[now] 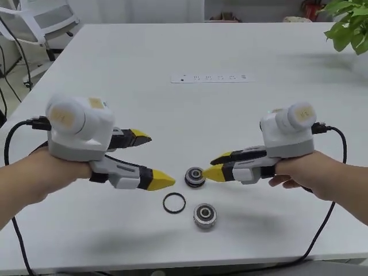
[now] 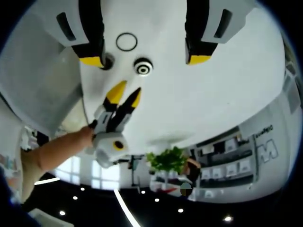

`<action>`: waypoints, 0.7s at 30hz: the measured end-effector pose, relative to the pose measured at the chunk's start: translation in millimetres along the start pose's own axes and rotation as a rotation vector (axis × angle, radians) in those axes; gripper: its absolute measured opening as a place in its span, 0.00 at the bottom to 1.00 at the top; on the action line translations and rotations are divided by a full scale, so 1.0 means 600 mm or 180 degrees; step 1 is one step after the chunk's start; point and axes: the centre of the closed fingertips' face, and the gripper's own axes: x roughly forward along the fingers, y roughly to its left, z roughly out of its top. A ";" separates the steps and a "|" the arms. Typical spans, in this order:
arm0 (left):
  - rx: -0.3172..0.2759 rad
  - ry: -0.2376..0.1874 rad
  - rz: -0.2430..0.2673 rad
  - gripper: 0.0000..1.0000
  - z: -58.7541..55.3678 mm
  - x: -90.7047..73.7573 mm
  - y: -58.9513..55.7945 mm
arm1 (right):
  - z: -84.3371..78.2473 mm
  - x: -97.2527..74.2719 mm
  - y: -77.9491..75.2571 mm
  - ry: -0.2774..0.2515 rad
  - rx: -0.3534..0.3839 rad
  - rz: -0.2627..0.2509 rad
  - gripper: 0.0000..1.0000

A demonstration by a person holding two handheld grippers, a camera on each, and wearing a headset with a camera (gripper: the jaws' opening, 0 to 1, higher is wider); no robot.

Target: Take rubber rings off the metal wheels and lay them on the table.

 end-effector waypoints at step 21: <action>-0.0017 0.0183 -0.0145 0.61 -0.024 0.057 0.000 | -0.031 0.014 -0.025 0.0179 -0.0179 -0.0052 0.27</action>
